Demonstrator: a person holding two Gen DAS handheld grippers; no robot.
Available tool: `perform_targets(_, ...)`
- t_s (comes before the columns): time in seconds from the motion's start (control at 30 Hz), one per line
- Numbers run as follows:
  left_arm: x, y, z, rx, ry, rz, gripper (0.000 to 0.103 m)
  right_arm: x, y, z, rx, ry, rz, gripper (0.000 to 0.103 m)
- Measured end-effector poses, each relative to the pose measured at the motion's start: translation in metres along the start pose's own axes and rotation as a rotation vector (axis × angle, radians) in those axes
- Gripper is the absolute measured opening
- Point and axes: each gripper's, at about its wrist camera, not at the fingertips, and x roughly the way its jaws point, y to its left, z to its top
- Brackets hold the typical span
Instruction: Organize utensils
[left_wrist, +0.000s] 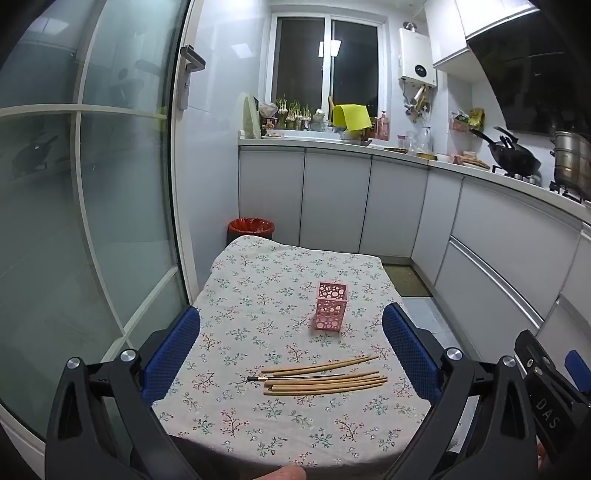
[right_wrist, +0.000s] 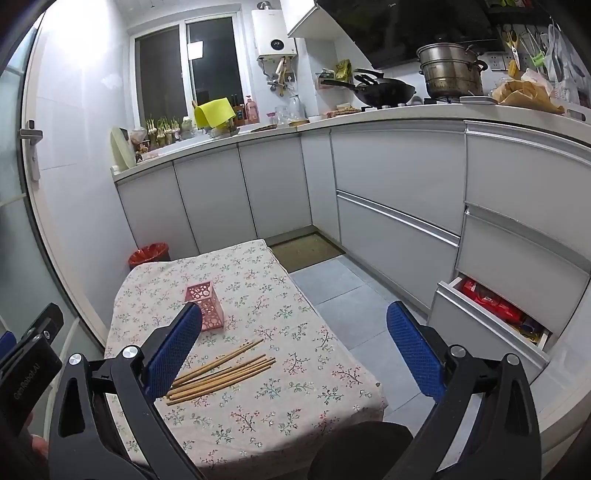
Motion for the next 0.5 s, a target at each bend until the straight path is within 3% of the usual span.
perform_targets(0.5, 0.0018, -0.001, -0.0006, 0.001, 0.006, 0.005, 0.096, 0.0044, 0.0003, -0.002, -0.004, 0.011, -0.002, 0.096)
